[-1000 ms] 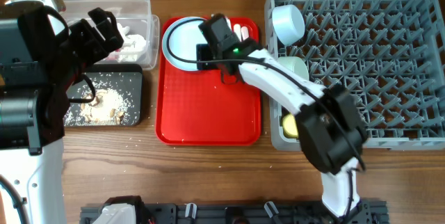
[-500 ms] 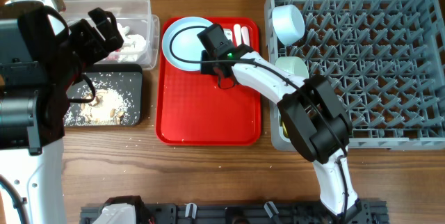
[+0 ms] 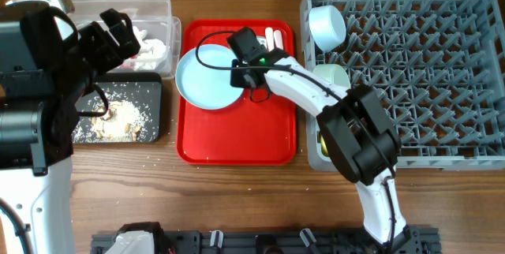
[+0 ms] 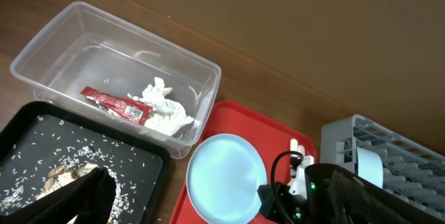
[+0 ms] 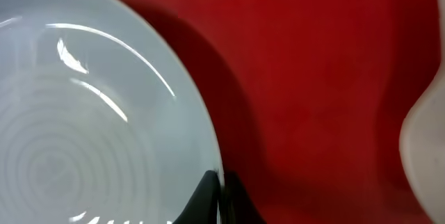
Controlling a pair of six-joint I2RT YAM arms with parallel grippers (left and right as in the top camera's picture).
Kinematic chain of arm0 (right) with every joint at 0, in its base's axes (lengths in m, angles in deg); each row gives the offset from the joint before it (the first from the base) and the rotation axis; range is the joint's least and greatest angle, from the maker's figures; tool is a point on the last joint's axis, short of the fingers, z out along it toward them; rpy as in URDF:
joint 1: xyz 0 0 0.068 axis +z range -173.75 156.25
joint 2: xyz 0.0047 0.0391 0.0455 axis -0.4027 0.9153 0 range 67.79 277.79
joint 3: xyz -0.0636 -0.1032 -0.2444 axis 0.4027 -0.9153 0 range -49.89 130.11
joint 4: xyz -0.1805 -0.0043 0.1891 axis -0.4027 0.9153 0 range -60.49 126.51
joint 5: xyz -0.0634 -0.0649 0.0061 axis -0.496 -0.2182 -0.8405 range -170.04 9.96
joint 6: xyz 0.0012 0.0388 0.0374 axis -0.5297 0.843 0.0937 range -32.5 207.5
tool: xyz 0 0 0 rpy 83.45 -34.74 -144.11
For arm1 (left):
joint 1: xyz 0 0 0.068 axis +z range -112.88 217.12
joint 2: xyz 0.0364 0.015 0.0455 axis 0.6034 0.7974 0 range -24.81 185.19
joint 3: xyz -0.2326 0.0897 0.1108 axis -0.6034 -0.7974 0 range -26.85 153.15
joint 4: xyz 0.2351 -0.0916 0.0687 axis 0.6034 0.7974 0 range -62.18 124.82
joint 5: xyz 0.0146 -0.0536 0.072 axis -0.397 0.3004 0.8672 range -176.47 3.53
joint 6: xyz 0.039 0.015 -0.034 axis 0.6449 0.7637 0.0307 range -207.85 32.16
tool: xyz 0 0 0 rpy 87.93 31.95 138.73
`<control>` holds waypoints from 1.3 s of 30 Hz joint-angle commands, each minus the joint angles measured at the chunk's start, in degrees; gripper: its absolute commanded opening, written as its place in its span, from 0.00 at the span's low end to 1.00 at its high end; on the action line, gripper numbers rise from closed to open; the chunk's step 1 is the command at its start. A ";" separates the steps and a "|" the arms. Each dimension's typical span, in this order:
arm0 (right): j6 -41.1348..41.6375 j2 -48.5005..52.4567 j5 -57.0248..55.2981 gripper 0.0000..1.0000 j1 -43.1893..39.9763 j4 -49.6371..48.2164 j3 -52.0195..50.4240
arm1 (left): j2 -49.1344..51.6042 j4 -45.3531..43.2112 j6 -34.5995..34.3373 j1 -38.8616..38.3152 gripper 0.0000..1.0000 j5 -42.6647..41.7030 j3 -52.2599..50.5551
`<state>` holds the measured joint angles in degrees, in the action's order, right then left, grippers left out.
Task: Sort waste into correct bins and load items into the dishwasher rack
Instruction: 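Lift the light-blue plate off the red tray with the right gripper, then carry the plate to the rack and stand it upright at the back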
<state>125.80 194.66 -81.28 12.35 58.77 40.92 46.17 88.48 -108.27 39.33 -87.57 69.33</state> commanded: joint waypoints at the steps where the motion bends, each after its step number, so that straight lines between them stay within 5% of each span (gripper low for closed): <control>1: -0.83 1.40 3.30 0.04 -0.50 2.58 -0.55 | 0.17 -0.07 0.70 0.31 1.00 0.76 0.81; 30: -1.97 1.16 8.59 0.04 -0.94 4.83 -0.04 | 0.17 -0.07 0.70 0.31 1.00 0.76 0.81; 39: -7.06 -6.97 1.55 0.04 -1.88 6.86 0.48 | 0.17 -0.07 0.70 0.31 1.00 0.76 0.81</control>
<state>121.36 193.28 -74.26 11.17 64.71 41.42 46.17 88.48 -108.27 39.33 -87.57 69.33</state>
